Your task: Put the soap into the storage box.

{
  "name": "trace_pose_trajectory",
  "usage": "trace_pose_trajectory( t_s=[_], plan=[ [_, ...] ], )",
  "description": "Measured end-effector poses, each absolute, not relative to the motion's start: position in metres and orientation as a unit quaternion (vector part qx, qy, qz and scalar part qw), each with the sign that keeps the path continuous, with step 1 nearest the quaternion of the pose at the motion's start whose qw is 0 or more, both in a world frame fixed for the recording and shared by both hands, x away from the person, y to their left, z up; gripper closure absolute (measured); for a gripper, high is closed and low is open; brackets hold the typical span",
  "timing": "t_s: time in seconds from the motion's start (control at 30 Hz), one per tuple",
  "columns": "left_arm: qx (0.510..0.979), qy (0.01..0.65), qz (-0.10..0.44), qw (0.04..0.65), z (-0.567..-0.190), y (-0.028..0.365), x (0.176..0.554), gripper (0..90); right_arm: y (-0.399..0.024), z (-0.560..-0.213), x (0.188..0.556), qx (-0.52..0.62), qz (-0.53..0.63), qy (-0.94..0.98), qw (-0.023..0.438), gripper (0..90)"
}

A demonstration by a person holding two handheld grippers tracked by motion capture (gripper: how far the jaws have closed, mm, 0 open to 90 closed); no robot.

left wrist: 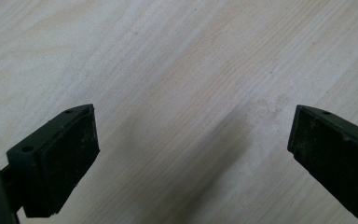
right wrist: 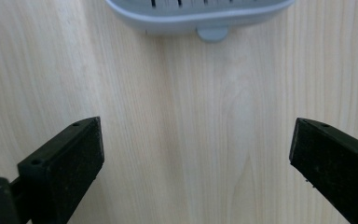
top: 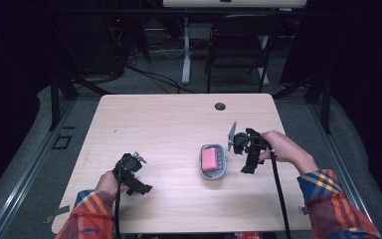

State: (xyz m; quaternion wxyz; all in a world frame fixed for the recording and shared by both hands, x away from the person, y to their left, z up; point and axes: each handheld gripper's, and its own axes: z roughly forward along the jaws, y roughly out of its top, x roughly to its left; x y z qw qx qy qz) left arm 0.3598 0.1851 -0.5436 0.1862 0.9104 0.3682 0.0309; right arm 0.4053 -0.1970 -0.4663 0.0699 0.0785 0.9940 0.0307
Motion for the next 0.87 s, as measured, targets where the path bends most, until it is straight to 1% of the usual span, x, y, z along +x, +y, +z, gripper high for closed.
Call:
trace_pose_trajectory(
  t_s=[0.07,0.13,0.27,0.33,0.5,0.63,0.67,0.73,0.87],
  plan=[
    [0.911,0.368,0.031,0.185,-0.544,0.185,0.360,1.7,-0.203,-0.470,0.402,0.086,0.032,0.993,0.072,5.6],
    [0.912,0.366,0.031,0.184,-0.544,0.185,0.360,1.6,-0.209,-0.473,0.399,0.092,0.030,0.993,0.073,6.4],
    [0.911,0.365,0.028,0.188,-0.544,0.185,0.360,1.4,-0.220,-0.480,0.392,0.108,0.036,0.991,0.074,12.3],
    [0.911,0.366,0.027,0.190,-0.543,0.185,0.360,1.2,-0.225,-0.485,0.387,0.113,0.047,0.990,0.065,12.4],
    [0.911,0.365,0.028,0.188,-0.543,0.185,0.360,1.2,-0.235,-0.497,0.377,0.115,0.040,0.991,0.062,13.9],
    [0.912,0.361,0.032,0.193,-0.542,0.185,0.359,1.0,-0.244,-0.502,0.364,0.094,0.075,0.992,0.049,15.2],
    [0.912,0.361,0.030,0.192,-0.542,0.185,0.359,1.0,-0.246,-0.505,0.361,0.097,0.083,0.991,0.040,14.7],
    [0.912,0.361,0.031,0.191,-0.542,0.185,0.359,1.0,-0.249,-0.509,0.356,0.106,0.075,0.991,0.042,14.7],
    [0.914,0.357,0.030,0.189,-0.542,0.183,0.359,1.0,-0.256,-0.520,0.352,0.120,0.062,0.990,0.029,15.5]
  ],
)
